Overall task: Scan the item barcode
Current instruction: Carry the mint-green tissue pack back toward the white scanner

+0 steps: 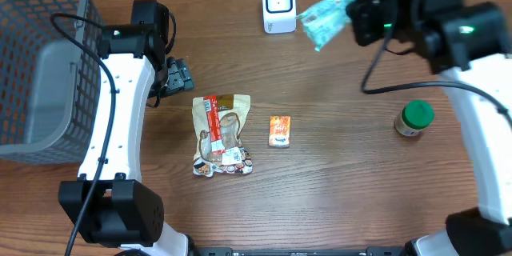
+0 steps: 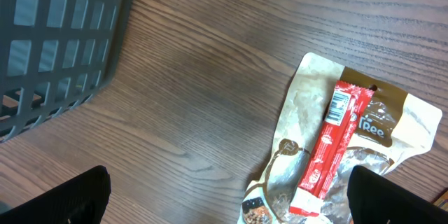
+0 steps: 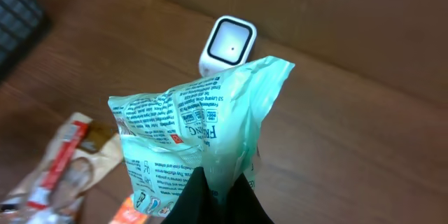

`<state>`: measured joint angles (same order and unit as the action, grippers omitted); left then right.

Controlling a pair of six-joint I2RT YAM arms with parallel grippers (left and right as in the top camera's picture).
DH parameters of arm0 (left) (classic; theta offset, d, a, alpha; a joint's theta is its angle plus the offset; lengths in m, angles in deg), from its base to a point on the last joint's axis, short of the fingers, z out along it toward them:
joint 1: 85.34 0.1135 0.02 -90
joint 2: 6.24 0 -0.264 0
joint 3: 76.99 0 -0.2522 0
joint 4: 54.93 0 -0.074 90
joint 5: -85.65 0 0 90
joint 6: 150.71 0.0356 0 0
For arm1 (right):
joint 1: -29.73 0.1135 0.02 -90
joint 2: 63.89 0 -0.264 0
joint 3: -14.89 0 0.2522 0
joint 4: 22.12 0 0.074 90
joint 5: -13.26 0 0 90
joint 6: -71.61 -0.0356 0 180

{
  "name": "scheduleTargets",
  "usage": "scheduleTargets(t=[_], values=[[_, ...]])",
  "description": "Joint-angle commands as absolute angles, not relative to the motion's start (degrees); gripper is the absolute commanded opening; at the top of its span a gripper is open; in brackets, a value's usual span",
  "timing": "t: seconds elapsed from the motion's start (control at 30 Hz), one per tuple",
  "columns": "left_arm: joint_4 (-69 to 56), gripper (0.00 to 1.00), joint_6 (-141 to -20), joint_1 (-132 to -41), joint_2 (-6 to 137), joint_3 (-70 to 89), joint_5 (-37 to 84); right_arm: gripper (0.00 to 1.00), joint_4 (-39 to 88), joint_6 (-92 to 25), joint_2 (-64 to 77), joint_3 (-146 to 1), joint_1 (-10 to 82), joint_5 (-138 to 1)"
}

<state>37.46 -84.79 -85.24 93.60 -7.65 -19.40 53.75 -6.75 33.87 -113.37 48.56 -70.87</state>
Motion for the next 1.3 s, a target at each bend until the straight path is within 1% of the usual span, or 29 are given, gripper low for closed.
scheduleTargets(t=[0.0,0.23,0.47,0.57,0.77,0.97,1.07,1.27], values=[[37.46,0.99,-85.84,-85.35,93.73,-8.83,-19.79,0.03,50.86,-0.43,37.08,-115.18,53.70,-82.82],[37.46,0.99,-85.84,-85.35,93.73,-8.83,-19.77,0.03,40.19,2.87,44.97,-115.07,58.20,-94.93],[37.46,1.00,-85.84,-85.35,93.73,-8.83,-19.79,0.03,22.12,4.44,53.12,-115.07,60.36,-115.02],[37.46,1.00,-85.84,-85.35,93.73,-8.83,-19.79,0.03,15.71,9.29,56.29,-115.05,60.62,-116.16],[37.46,0.99,-85.84,-85.35,93.73,-8.83,-19.79,0.03,2.01,15.30,61.56,-114.70,60.62,-117.20],[37.46,1.00,-85.84,-85.35,93.73,-8.83,-19.77,0.04,-9.92,28.02,67.09,-114.70,60.73,-118.95],[37.46,1.00,-85.84,-85.35,93.73,-8.83,-19.79,0.04,-13.92,32.40,69.36,-114.70,60.73,-119.08],[37.46,1.00,-85.84,-85.35,93.73,-8.83,-19.79,0.04,-19.45,35.26,73.06,-114.70,60.84,-117.82]])
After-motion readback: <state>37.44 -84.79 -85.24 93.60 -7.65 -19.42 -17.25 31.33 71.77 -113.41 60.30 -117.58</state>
